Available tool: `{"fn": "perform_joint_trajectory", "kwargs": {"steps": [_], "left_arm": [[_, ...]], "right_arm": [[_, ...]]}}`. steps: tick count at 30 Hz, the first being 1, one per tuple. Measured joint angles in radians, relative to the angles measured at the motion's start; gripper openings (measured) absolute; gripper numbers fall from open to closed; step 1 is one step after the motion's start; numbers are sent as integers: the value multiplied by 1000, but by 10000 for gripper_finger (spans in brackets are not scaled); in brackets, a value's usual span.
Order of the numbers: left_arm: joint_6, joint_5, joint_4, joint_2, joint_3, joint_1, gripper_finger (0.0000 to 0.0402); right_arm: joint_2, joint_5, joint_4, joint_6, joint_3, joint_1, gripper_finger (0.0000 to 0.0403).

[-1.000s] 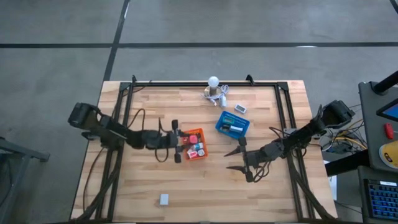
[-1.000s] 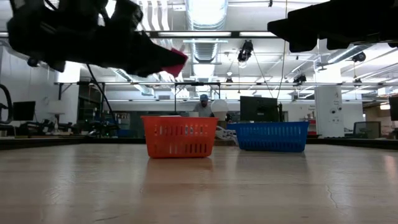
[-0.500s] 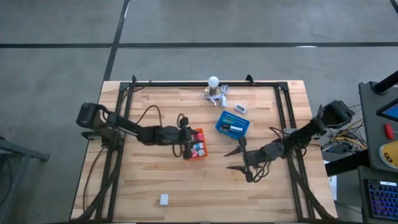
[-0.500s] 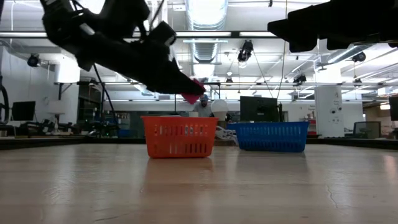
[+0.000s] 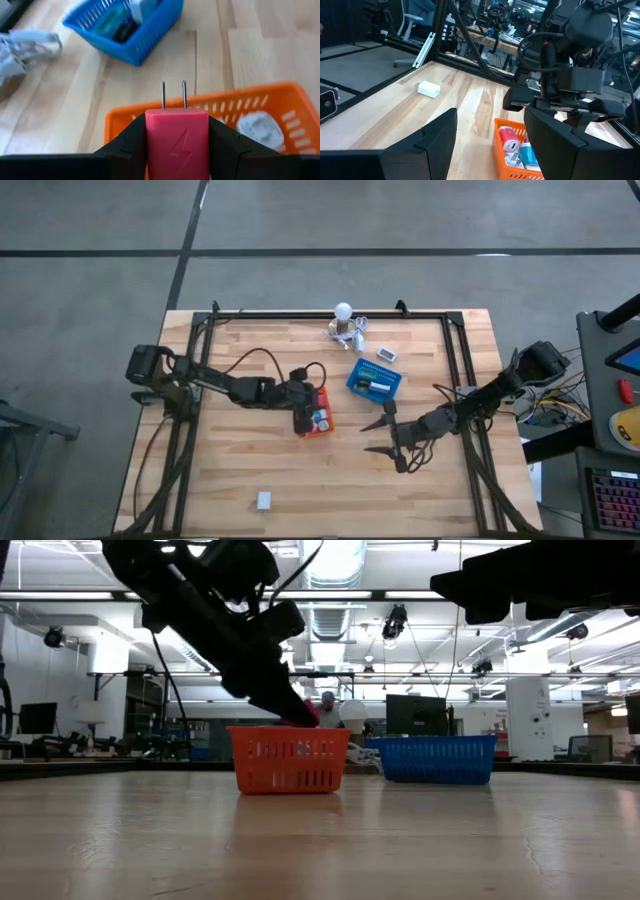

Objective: Pick & Place Office items
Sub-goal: Put the pink charger adapter into the orange bin

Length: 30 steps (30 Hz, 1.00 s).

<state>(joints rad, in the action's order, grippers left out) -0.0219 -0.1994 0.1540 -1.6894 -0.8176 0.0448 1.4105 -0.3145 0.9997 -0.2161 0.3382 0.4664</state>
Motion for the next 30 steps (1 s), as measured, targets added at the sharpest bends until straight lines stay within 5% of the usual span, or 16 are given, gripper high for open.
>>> {"fn": "perform_joint_trajectory", "kwargs": {"steps": [11, 30], "left_arm": [[-34, 115, -121, 0, -36, -15, 145], [-37, 132, -172, 0, -36, -27, 145]], "right_arm": [[0, -1, 0, 0, 0, 0, 226], [0, -2, 0, 0, 0, 0, 226]]}}
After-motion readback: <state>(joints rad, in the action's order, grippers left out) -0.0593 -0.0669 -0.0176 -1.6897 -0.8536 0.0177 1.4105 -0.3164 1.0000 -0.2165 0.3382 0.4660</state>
